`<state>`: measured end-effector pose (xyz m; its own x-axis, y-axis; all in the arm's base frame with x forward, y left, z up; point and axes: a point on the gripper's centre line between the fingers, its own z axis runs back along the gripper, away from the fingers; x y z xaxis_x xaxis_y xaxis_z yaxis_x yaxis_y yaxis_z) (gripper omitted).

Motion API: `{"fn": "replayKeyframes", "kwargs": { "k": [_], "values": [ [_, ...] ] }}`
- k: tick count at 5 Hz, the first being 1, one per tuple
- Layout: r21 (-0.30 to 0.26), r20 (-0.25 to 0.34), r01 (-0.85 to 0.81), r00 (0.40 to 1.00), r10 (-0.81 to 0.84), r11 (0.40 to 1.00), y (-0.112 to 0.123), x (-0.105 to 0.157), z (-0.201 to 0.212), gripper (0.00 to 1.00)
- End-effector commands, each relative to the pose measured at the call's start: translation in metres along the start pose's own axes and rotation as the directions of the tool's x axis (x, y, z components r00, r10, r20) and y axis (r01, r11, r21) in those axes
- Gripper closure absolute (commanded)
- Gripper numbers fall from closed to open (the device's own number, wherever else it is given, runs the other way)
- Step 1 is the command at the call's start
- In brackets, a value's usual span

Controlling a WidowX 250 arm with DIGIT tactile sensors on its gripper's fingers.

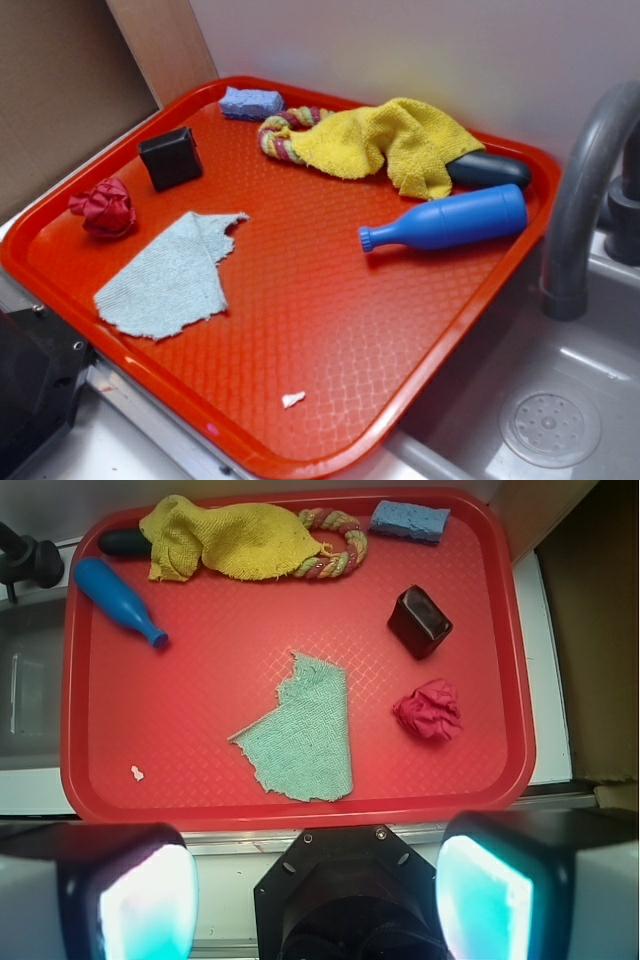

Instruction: Grab the blue cloth.

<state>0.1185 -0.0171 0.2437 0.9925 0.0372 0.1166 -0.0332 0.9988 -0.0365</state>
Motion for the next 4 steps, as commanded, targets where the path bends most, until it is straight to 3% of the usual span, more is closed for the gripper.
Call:
{"fn": "replayKeyframes", "kwargs": {
  "k": [1, 2, 3, 4],
  "values": [
    [0.000, 0.000, 0.000, 1.000, 0.000, 1.000, 0.000, 0.000, 0.000, 0.00],
    [0.023, 0.033, 0.185, 0.982, -0.186, 0.982, 0.001, 0.004, -0.051, 0.00],
    [0.035, 0.047, 0.227, 0.972, -0.228, 0.973, 0.014, 0.009, -0.093, 0.00],
    [0.071, 0.026, 0.198, 0.979, -0.200, 0.978, 0.024, 0.012, -0.125, 0.00]
  ]
}}
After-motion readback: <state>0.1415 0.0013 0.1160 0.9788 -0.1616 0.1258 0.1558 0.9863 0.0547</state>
